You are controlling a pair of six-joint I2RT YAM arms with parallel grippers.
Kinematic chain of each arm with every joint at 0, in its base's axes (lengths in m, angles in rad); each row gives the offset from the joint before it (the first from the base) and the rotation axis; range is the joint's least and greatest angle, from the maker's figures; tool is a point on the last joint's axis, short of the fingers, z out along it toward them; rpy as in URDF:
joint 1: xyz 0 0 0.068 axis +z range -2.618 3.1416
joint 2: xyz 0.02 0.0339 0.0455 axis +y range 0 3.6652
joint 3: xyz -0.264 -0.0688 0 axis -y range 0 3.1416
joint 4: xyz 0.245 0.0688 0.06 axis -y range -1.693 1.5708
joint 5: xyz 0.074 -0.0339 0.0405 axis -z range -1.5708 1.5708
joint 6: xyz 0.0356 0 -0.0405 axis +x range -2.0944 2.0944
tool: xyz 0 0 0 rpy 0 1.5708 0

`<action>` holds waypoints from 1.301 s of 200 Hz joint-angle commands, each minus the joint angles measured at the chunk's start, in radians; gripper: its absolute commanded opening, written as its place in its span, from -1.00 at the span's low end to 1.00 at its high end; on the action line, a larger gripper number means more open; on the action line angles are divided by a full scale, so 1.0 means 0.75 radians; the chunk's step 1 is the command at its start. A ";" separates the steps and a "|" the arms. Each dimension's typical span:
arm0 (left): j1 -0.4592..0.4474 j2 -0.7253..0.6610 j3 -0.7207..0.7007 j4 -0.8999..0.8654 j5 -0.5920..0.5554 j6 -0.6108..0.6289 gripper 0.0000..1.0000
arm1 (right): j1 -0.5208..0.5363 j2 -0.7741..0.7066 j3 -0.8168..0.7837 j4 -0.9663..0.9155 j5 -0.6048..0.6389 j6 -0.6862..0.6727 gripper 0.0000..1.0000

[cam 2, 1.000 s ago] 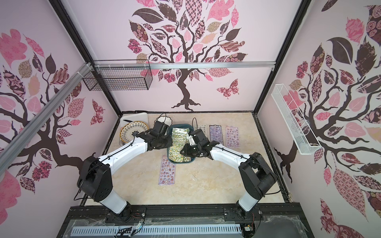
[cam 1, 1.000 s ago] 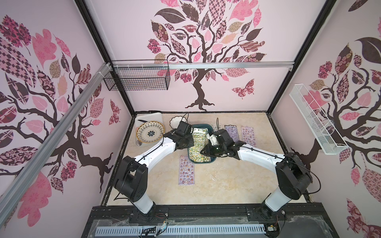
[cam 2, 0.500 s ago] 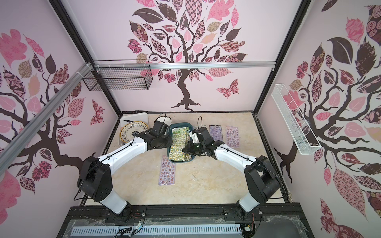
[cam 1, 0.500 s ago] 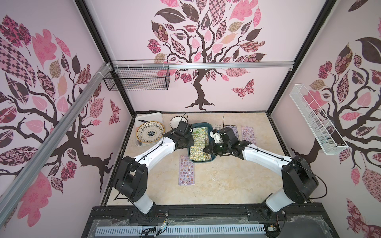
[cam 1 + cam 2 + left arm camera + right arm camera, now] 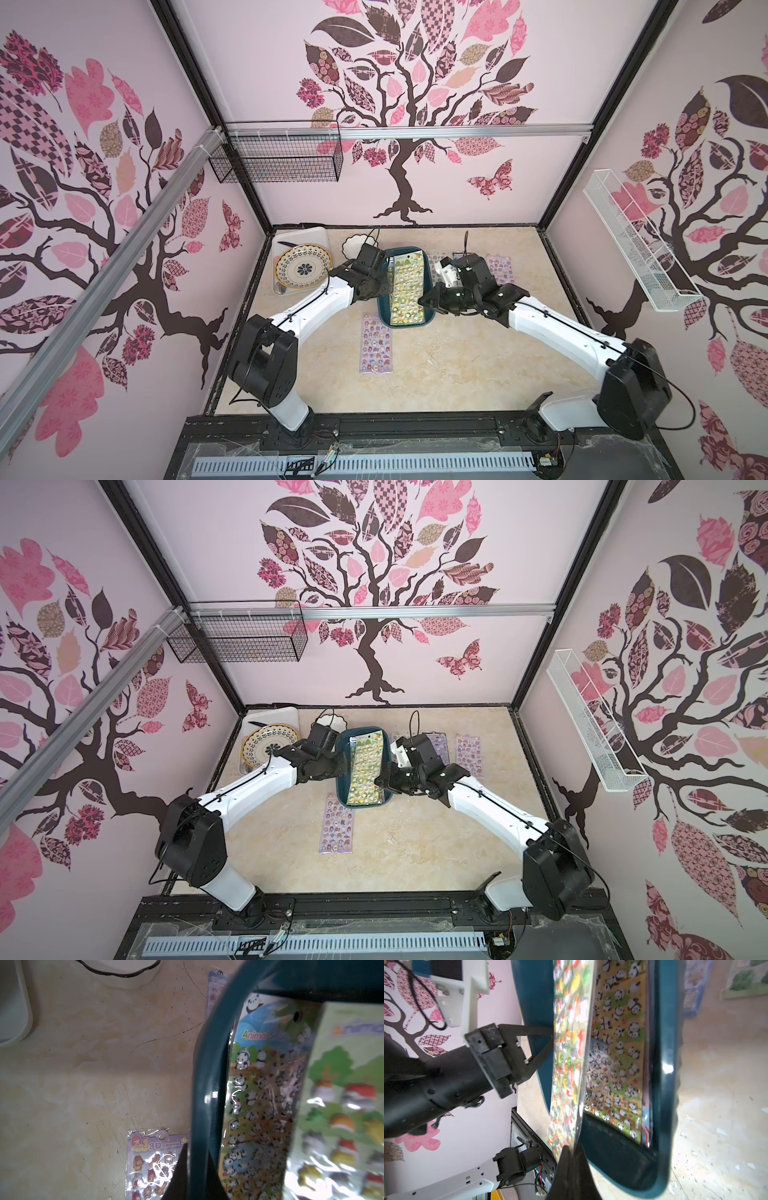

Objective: Take the stickers out of the storage box
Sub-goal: Pick up the sticker from the storage box, then place the sticker at the center of the board.

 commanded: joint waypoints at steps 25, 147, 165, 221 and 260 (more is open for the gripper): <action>0.076 -0.014 0.056 0.003 -0.016 0.000 -1.00 | 0.000 -0.334 -0.100 -0.245 0.086 0.034 -1.00; 0.325 -0.055 0.032 0.010 0.007 -0.057 -1.00 | 0.008 -0.072 -0.419 0.059 -0.090 0.055 -1.00; 0.326 -0.055 0.032 0.013 0.020 -0.059 -1.00 | 0.032 0.013 -0.410 0.139 -0.089 0.071 -1.00; 0.325 -0.045 0.023 0.028 0.065 -0.074 -1.00 | 0.062 0.182 -0.353 0.087 -0.006 0.064 -1.00; 0.324 -0.045 0.017 0.036 0.086 -0.084 -1.00 | 0.064 0.268 -0.351 0.079 0.029 0.057 -0.87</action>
